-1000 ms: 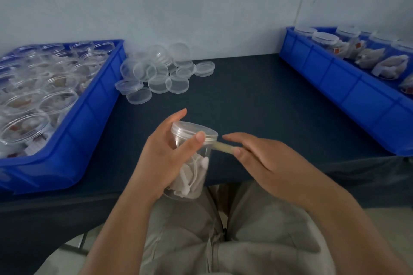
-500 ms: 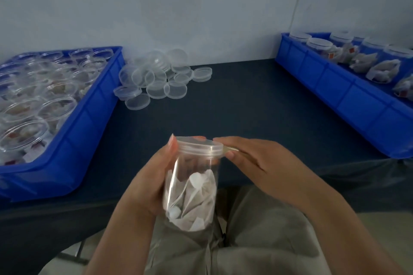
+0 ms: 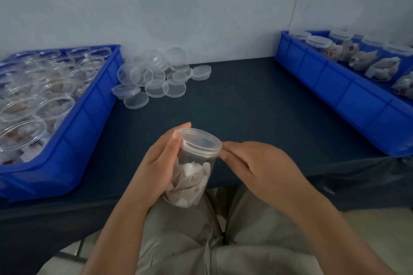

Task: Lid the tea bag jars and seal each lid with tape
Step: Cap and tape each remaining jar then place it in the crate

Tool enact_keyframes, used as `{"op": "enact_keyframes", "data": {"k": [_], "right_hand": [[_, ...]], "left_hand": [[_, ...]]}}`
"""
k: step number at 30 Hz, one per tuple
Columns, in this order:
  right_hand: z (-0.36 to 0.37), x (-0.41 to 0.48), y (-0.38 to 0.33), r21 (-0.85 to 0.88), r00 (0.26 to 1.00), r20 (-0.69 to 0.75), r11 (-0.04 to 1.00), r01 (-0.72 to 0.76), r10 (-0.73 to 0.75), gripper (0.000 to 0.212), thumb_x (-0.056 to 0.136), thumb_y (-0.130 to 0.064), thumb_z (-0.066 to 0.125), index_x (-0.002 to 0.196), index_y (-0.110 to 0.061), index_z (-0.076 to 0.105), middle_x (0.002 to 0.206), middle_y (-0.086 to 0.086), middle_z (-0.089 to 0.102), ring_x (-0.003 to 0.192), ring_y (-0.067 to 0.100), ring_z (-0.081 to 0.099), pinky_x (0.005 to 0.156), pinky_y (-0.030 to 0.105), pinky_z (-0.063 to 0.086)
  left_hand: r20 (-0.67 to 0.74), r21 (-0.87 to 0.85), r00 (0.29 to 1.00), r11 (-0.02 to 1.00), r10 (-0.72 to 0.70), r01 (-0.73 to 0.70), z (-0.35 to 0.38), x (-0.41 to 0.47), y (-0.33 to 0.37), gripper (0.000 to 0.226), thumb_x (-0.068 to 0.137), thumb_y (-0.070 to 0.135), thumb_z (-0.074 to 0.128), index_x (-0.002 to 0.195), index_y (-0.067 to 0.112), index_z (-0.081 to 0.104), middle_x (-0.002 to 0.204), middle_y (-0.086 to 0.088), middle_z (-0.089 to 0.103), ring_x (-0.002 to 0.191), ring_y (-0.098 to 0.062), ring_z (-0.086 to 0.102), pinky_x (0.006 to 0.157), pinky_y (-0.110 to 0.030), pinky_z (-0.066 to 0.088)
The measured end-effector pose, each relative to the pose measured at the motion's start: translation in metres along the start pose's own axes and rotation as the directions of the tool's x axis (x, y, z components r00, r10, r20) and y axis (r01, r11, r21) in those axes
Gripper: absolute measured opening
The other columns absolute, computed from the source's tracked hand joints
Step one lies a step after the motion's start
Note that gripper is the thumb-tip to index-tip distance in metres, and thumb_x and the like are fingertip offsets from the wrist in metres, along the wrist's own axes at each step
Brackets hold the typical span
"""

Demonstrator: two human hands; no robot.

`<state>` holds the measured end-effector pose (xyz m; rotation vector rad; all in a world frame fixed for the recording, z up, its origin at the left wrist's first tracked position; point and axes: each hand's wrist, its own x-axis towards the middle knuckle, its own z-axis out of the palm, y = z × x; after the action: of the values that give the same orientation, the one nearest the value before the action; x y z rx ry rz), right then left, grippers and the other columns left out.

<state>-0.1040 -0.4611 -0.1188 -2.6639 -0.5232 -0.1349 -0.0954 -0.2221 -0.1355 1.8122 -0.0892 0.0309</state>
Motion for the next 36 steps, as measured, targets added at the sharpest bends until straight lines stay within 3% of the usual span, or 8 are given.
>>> {"op": "enact_keyframes", "data": {"k": [7,11,14,17,24,30,33,36], "right_hand": [[0.015,0.000,-0.014,0.033,0.998,-0.060,0.999,-0.013,0.015,0.052,0.110,-0.055,0.025,0.133,-0.032,0.066,0.094,-0.008,0.070,0.084,0.013,0.065,0.077,0.040,0.056],[0.018,-0.001,-0.012,0.128,0.999,-0.049,0.992,0.008,-0.002,0.052,0.109,-0.058,0.025,0.144,-0.034,0.055,0.116,-0.015,0.070,0.103,0.006,0.065,0.088,0.032,0.056],[0.021,-0.002,-0.014,0.127,0.999,-0.050,0.992,0.025,-0.019,0.051,0.109,-0.051,0.025,0.146,-0.030,0.053,0.123,-0.010,0.069,0.108,0.010,0.065,0.092,0.035,0.055],[0.026,-0.001,-0.018,0.052,1.000,-0.015,0.999,0.012,-0.011,0.050,0.111,-0.050,0.022,0.151,-0.032,0.047,0.126,-0.009,0.067,0.110,0.012,0.065,0.094,0.036,0.053],[0.020,0.000,-0.014,0.176,0.999,0.022,0.984,0.039,-0.043,0.058,0.109,-0.060,0.021,0.161,-0.038,0.035,0.154,-0.017,0.053,0.136,0.003,0.053,0.111,0.029,0.047],[0.008,0.004,0.002,0.128,0.995,0.095,0.992,0.001,-0.014,0.074,0.099,-0.078,0.014,0.164,-0.043,0.028,0.163,-0.021,0.043,0.147,0.004,0.044,0.119,0.037,0.042],[0.004,0.004,0.006,0.165,0.996,0.084,0.986,0.015,-0.029,0.075,0.098,-0.082,0.015,0.163,-0.047,0.024,0.164,-0.026,0.038,0.148,0.000,0.041,0.119,0.036,0.041],[0.005,0.004,0.006,0.147,0.998,0.068,0.989,0.006,-0.016,0.073,0.099,-0.082,0.019,0.162,-0.047,0.026,0.163,-0.027,0.040,0.147,0.001,0.041,0.118,0.036,0.042]], "left_hand": [[-0.095,0.304,0.983,0.945,0.157,-0.121,0.011,-0.002,0.006,0.098,0.052,0.097,0.073,0.135,0.052,0.047,0.126,0.042,0.054,0.114,0.016,0.057,0.083,0.001,0.043],[-0.099,0.383,0.976,0.913,0.194,-0.142,0.004,0.003,0.005,0.101,0.057,0.090,0.075,0.143,0.046,0.049,0.128,0.037,0.058,0.118,0.016,0.055,0.083,-0.002,0.045],[-0.095,0.444,0.984,0.891,0.151,-0.094,0.001,0.007,0.005,0.120,0.059,0.090,0.071,0.161,0.045,0.026,0.140,0.033,0.045,0.126,0.009,0.048,0.092,-0.013,0.039],[-0.078,0.371,0.988,0.924,0.131,-0.094,0.002,0.004,0.005,0.126,0.055,0.090,0.076,0.159,0.058,0.010,0.134,0.033,0.048,0.124,0.007,0.050,0.088,-0.012,0.040],[-0.206,0.237,0.967,0.966,0.152,-0.102,0.007,0.003,0.001,0.105,0.054,0.079,0.084,0.148,0.055,0.043,0.129,0.045,0.049,0.119,0.018,0.052,0.087,-0.014,0.045],[-0.095,0.004,0.994,0.999,0.049,-0.048,-0.005,0.000,0.006,0.090,0.053,0.071,0.092,0.136,0.060,0.058,0.124,0.023,0.070,0.111,-0.002,0.071,0.083,-0.023,0.059],[0.089,-0.285,0.995,0.956,-0.046,0.070,-0.006,-0.004,0.004,0.090,0.058,0.066,0.096,0.139,0.044,0.065,0.121,-0.006,0.077,0.101,-0.021,0.077,0.077,-0.029,0.061],[0.158,-0.320,0.986,0.942,-0.048,0.097,-0.004,-0.005,0.002,0.092,0.060,0.065,0.095,0.142,0.039,0.063,0.121,-0.012,0.076,0.100,-0.026,0.076,0.078,-0.032,0.061]]}}
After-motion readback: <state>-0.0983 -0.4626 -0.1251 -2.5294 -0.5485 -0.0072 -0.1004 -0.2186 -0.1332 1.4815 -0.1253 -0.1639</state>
